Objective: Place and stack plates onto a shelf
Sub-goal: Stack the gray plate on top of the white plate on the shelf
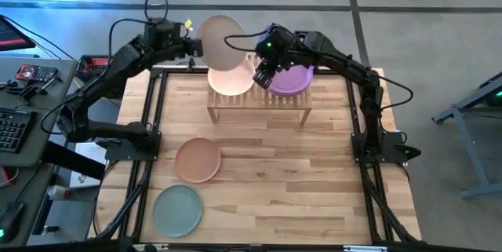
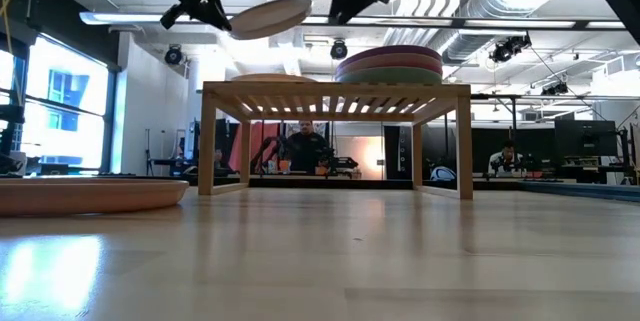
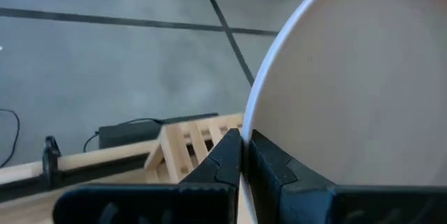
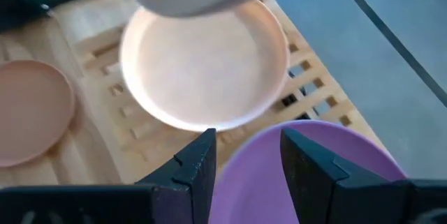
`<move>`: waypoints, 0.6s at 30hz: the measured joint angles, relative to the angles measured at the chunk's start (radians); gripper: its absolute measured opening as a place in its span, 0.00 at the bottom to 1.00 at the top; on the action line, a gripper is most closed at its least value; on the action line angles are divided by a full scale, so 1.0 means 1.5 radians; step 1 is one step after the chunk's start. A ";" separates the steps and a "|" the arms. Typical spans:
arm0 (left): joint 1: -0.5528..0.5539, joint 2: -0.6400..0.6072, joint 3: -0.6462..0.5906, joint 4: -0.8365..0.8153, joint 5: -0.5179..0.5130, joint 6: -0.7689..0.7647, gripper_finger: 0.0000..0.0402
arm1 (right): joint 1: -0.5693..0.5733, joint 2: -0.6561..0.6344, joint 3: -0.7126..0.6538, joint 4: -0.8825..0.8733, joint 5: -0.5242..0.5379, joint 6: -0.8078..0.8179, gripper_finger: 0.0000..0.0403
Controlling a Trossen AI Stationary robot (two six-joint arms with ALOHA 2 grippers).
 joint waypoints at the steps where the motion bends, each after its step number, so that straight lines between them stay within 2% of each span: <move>1: 0.007 0.007 0.010 -0.003 0.002 0.000 0.02 | -0.004 0.000 0.000 -0.003 0.000 -0.004 0.34; 5: 0.023 0.044 0.051 -0.040 0.009 0.000 0.02 | -0.021 0.000 0.000 -0.016 0.000 -0.016 0.34; 12: 0.040 0.131 0.134 -0.137 0.081 0.004 0.02 | -0.045 0.000 0.000 -0.023 0.000 -0.035 0.34; 18: 0.044 0.182 0.174 -0.228 0.084 0.023 0.02 | -0.062 0.001 0.000 -0.023 0.000 -0.035 0.34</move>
